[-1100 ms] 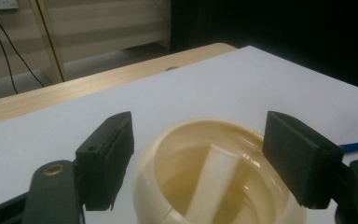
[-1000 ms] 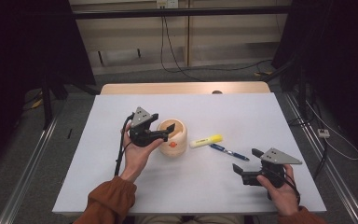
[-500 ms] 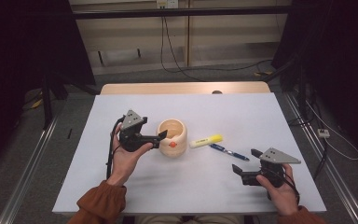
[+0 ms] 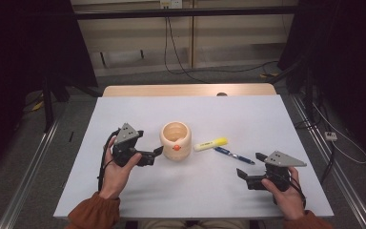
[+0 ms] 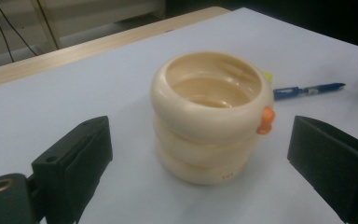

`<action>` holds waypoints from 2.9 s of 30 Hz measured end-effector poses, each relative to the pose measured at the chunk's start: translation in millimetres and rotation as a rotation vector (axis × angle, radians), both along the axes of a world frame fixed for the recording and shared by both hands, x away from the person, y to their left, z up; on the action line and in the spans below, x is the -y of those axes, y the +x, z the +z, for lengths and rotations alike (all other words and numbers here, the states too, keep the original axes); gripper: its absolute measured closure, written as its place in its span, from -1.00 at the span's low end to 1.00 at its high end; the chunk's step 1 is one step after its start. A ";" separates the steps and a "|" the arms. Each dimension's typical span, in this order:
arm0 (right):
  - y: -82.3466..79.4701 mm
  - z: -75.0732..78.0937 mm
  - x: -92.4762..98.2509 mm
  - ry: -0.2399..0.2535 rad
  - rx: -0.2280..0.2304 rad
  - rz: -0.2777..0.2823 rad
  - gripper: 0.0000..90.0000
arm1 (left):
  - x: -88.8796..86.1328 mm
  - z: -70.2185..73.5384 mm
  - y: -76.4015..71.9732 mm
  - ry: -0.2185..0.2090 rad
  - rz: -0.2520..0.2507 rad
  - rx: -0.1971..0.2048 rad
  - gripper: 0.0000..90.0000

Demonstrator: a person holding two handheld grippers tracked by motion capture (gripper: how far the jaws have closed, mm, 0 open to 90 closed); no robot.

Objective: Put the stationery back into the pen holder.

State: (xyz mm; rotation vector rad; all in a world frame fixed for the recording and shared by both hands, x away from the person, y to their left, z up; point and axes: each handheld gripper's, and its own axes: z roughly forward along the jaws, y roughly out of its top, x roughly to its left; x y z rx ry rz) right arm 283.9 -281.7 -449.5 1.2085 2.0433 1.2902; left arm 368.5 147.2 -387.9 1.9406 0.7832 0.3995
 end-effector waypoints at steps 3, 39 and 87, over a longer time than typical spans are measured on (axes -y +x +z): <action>0.1 0.9 0.4 -0.004 0.008 -0.001 -0.89 | -3.3 -0.7 -8.3 0.016 0.003 0.004 -0.86; 45.8 32.8 7.1 -0.069 -0.102 0.079 -0.84 | -49.6 -46.9 -58.2 0.010 0.117 -0.030 -0.84; 105.4 19.9 -8.4 -0.479 -0.494 0.358 0.23 | -52.1 -51.6 -55.1 0.016 0.105 -0.059 -0.84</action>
